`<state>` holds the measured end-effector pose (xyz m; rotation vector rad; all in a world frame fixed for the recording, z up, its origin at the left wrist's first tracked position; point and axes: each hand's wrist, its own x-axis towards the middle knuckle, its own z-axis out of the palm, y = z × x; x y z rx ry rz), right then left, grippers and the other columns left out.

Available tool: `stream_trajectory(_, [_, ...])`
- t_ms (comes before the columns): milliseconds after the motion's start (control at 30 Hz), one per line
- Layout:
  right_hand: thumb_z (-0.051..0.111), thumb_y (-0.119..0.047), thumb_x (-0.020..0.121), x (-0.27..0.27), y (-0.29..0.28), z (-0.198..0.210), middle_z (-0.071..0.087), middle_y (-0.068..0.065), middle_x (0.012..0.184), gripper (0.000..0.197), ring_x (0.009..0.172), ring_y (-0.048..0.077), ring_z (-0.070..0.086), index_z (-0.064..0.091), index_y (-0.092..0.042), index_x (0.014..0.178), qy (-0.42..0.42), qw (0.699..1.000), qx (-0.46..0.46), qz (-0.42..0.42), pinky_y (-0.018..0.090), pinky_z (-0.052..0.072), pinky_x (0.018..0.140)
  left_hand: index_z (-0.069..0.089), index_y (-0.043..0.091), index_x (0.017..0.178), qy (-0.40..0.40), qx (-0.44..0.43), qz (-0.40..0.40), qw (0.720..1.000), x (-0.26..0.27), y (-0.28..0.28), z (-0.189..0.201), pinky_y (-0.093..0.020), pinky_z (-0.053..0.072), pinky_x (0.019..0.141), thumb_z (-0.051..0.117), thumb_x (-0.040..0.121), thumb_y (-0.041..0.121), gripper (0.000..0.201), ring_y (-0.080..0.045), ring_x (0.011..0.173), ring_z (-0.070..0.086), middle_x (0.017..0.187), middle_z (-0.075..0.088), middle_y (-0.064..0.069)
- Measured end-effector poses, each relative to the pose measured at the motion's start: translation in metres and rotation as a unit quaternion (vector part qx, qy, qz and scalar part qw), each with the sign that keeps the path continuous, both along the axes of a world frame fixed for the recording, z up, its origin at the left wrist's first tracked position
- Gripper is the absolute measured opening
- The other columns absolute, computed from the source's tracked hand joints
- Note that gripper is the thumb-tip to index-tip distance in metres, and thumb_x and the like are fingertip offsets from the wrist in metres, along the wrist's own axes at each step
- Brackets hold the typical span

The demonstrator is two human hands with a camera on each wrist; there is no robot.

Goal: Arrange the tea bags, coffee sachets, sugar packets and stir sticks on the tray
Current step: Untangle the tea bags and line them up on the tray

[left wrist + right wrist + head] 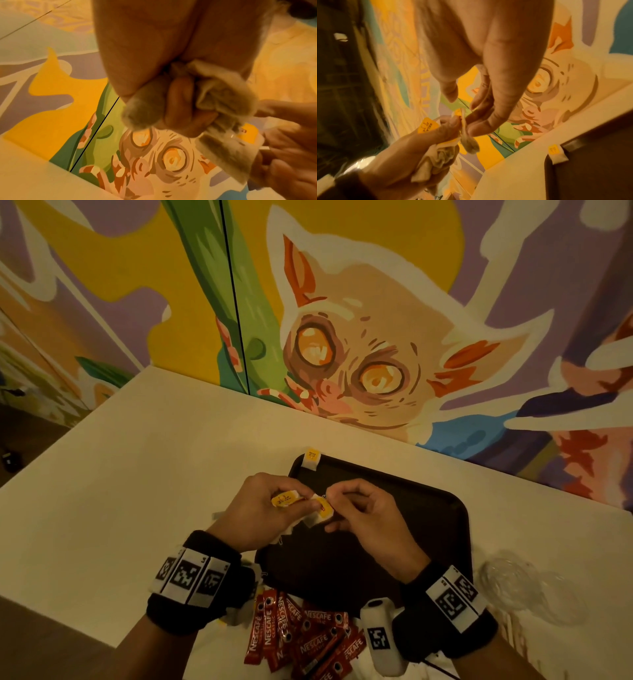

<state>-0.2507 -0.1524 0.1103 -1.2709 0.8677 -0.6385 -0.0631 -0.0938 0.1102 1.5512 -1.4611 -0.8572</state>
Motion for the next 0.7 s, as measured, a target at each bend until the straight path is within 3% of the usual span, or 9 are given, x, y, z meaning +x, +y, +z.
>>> stream_trajectory(133, [0.072,-0.030,0.076,0.0019,-0.0010,0.0009,0.076,0.004,0.095,0.033,0.087,0.025,0.073,0.071,-0.012,0.103,0.024,1.000,-0.018,-0.004,0.040,0.060,0.080,0.078,0.025,0.088,-0.074,-0.040,-0.031,0.996,0.0019,0.0006,0.0018,-0.027,0.052,0.063,0.073,0.082,0.028,0.009,-0.010,0.070,0.065,0.079,0.068,0.011])
stream_trajectory(300, [0.076,-0.009,0.079,0.0013,-0.0034,-0.0006,0.077,0.008,0.091,0.021,0.087,0.026,0.073,0.070,-0.007,0.099,0.011,0.999,-0.022,-0.030,0.037,0.060,0.079,0.077,0.032,0.092,-0.148,-0.073,-0.032,0.986,0.0055,0.0008,0.0033,-0.033,0.053,0.063,0.068,0.081,0.042,0.017,-0.005,0.071,0.062,0.082,0.066,0.013])
stream_trajectory(400, [0.075,-0.005,0.080,0.0029,-0.0029,0.0000,0.076,0.010,0.091,0.019,0.085,0.026,0.073,0.069,-0.007,0.098,-0.005,0.999,-0.016,-0.041,0.033,0.059,0.076,0.076,0.034,0.092,-0.145,-0.089,-0.034,0.985,0.0059,0.0017,0.0037,-0.029,0.053,0.063,0.059,0.080,0.049,0.025,-0.005,0.071,0.062,0.083,0.066,0.013])
stream_trajectory(533, [0.073,-0.006,0.081,0.0038,-0.0034,0.0015,0.075,0.012,0.091,0.021,0.080,0.022,0.069,0.067,-0.007,0.102,-0.043,0.997,-0.004,-0.062,0.030,0.057,0.076,0.076,0.032,0.092,-0.135,-0.073,-0.025,0.988,0.0037,0.0015,-0.0006,-0.021,0.050,0.062,0.072,0.082,0.032,0.010,-0.006,0.071,0.062,0.082,0.065,0.014])
stream_trajectory(600, [0.074,-0.011,0.077,0.0031,-0.0049,0.0039,0.074,0.011,0.091,0.027,0.080,0.020,0.069,0.066,-0.007,0.103,-0.065,0.995,-0.005,-0.071,0.028,0.057,0.075,0.076,0.031,0.092,-0.110,-0.069,-0.022,0.991,0.0034,0.0018,-0.0023,-0.014,0.046,0.058,0.072,0.083,0.028,0.010,-0.009,0.069,0.063,0.081,0.064,0.013])
stream_trajectory(700, [0.074,-0.013,0.076,0.0022,-0.0089,0.0068,0.075,0.010,0.091,0.029,0.082,0.019,0.069,0.067,-0.007,0.104,-0.079,0.994,-0.012,-0.079,0.026,0.057,0.075,0.077,0.025,0.091,-0.070,-0.082,-0.024,0.994,0.0025,0.0025,-0.0014,-0.013,0.043,0.060,0.071,0.084,0.025,0.010,-0.011,0.070,0.062,0.080,0.065,0.012])
